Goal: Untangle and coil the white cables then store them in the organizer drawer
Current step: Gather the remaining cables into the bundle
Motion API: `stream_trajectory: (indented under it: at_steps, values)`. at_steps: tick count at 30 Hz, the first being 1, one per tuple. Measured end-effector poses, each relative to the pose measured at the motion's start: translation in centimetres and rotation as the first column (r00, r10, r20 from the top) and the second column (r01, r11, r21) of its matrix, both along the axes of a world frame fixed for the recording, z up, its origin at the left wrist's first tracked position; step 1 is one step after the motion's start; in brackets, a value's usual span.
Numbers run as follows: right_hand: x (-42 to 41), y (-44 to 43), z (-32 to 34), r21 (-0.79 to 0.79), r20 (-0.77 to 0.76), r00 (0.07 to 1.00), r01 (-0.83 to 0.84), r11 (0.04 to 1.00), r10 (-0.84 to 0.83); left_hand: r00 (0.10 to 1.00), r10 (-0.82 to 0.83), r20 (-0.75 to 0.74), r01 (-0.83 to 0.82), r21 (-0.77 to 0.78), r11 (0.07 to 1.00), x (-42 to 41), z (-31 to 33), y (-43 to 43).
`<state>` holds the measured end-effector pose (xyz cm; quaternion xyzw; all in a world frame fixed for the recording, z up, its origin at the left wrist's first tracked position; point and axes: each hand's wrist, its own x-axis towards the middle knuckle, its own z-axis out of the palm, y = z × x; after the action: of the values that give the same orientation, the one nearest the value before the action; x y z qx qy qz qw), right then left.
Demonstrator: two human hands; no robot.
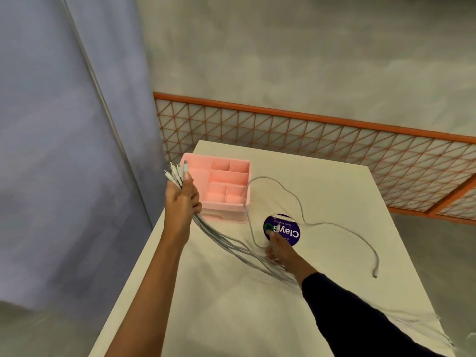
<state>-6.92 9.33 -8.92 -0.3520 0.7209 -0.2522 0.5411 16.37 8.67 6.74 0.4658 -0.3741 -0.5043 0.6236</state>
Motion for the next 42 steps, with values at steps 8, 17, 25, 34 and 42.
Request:
stream_trajectory:
  at_steps: [8,17,25,34,42]
  values:
    - [0.8,-1.6,-2.0,-0.125,-0.266,0.941,0.18,0.976,-0.208,0.995,-0.086,0.053,0.086,-0.005,0.996,0.5,-0.6,-0.9]
    - [0.9,-2.9,9.2,-0.508,0.389,0.919,0.276,0.816,-0.069,0.983,-0.183,0.019,0.182,0.04,0.982,-2.1,-0.6,-1.9]
    - [3.1,-1.6,14.9,-0.623,0.476,0.852,0.153,0.767,0.217,0.97,-0.203,0.132,0.192,0.089,0.977,-4.2,0.7,-1.1]
    - [3.9,0.5,15.2,-0.682,0.22,0.893,-0.148,0.717,0.393,0.951,-0.252,-0.18,0.261,0.025,0.965,-5.1,1.9,-0.8]
    - [3.3,0.9,15.6,-0.689,0.149,0.923,-0.16,0.707,0.354,0.912,-0.252,-0.323,0.246,-0.06,0.967,-6.1,2.2,-0.8]
